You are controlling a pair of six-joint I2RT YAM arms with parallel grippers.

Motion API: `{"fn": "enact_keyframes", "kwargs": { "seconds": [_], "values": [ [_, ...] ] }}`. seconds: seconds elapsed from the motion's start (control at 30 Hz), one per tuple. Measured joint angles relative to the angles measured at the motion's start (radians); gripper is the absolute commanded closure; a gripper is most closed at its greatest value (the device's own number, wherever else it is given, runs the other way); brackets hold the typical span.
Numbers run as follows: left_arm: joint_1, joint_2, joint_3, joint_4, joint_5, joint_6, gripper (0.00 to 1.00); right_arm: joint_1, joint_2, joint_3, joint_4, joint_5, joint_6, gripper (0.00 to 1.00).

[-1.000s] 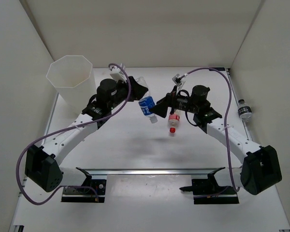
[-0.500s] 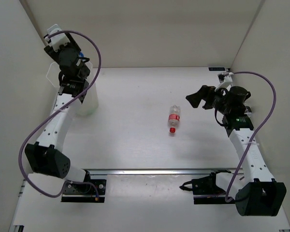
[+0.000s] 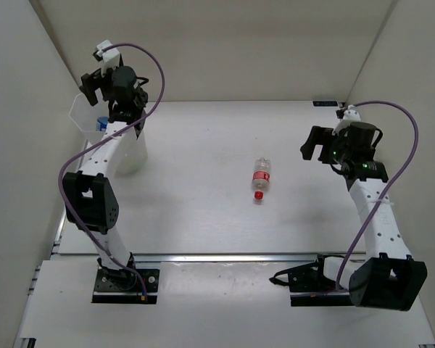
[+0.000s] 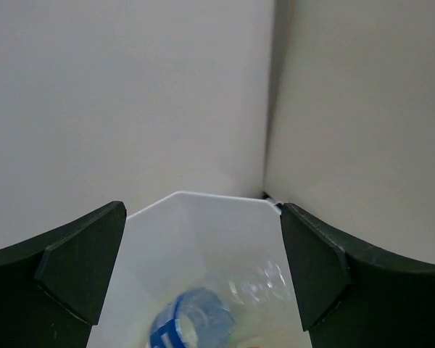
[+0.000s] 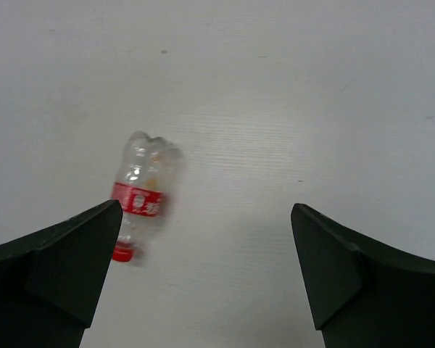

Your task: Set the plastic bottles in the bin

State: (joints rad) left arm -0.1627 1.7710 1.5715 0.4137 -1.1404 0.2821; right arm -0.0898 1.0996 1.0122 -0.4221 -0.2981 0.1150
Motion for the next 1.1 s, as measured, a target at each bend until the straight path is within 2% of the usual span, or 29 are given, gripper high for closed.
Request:
{"fn": "enact_keyframes", "kwargs": {
  "seconds": [0.13, 0.27, 0.37, 0.5, 0.63, 0.8, 1.1],
  "values": [
    [-0.023, -0.032, 0.130, -0.267, 0.138, -0.139, 0.01, -0.008, 0.105, 0.087, -0.046, 0.206, -0.109, 0.00],
    [-0.019, -0.131, 0.201, -0.536, 0.402, -0.317, 0.01, -0.058, 0.204, 0.097, -0.050, 0.399, -0.241, 0.01],
    [-0.032, -0.251, 0.161, -0.655, 0.593, -0.422, 0.01, -0.106, 0.289, 0.090, -0.016, 0.508, -0.344, 0.00],
    [-0.129, -0.410, -0.032, -0.705, 0.840, -0.532, 0.01, -0.130, 0.399, 0.066, 0.083, 0.626, -0.488, 0.01],
    [-0.239, -0.426, -0.205, -0.761, 0.957, -0.607, 0.02, -0.148, 0.520, 0.075, 0.174, 0.689, -0.581, 0.01],
    [-0.193, -0.370, -0.369, -0.851, 1.098, -0.699, 0.01, -0.178, 0.627, 0.084, 0.261, 0.709, -0.642, 0.00],
    [-0.164, -0.431, -0.404, -0.908, 1.115, -0.744, 0.01, -0.195, 0.769, 0.121, 0.378, 0.775, -0.666, 0.02]
  ]
}}
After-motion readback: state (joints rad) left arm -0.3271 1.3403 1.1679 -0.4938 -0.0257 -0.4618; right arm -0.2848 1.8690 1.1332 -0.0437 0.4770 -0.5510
